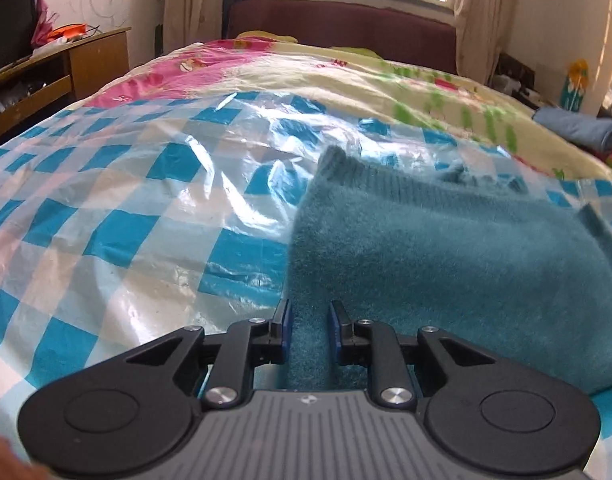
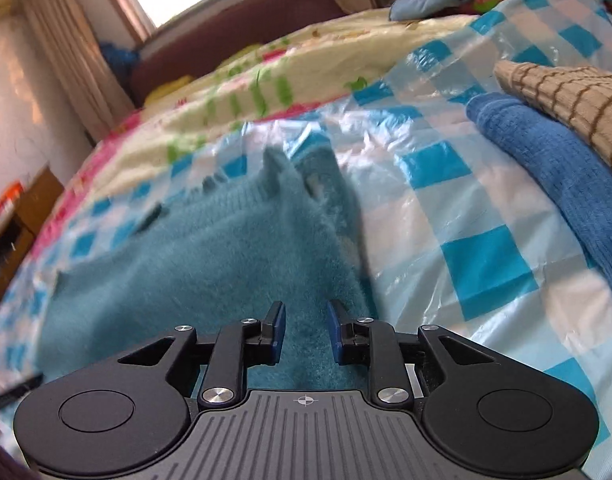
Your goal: Fold small clothes
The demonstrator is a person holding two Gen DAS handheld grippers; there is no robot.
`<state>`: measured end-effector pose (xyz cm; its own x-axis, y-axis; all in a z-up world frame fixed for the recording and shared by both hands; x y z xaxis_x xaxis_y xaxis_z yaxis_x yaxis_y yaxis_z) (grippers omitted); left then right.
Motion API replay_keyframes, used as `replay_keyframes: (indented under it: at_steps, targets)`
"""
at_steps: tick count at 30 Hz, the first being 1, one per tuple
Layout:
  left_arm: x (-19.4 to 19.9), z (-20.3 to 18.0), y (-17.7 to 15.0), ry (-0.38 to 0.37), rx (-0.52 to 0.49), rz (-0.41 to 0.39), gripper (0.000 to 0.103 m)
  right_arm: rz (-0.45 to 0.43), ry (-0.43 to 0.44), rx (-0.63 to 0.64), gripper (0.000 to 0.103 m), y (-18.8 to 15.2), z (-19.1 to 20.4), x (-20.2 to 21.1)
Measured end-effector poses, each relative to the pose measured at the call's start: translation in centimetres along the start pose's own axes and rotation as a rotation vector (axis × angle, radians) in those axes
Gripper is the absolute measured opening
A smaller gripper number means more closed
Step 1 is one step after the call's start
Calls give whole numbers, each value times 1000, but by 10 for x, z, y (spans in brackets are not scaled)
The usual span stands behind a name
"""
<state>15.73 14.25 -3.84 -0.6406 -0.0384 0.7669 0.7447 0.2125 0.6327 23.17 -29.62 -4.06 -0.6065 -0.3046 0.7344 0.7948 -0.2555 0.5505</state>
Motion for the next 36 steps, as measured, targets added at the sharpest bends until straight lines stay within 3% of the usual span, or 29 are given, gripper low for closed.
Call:
replay_keyframes:
  at_steps: [2,6,11,21,27,36]
  targets:
    - [6,-1,4,3,0,-16,26,-28,20,-15,24,3,-3,8]
    - [20,-19,12,1,-51,-80,26,-38,28,-46,44,12,-21,6]
    - [15,-66,26,-94,-117,-88,26,8,97,-120,47,20,-46,-17]
    - [-28,-148,40,-230,-232,-28,26,143,347,-228,49,22,-87,-45]
    - [-46,-163,37,-237,-233,5,26,216,421,-231,50,32,-99,-57]
    - [-56,-168,38,-219,-221,28,26,224,549,-291,53,37,-91,-82]
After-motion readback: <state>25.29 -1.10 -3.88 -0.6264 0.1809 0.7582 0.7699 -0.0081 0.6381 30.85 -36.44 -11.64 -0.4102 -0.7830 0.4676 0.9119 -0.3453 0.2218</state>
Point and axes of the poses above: each gripper's, at about its wrist camera, not at the fingertips, and x roughly against the way its jaws point, z to its left, y to its top, the point moved 1 cm from there along -x, roughly the way its jaws point, and after that the axes turned 7 degrees about z, right-handed, at the moved point
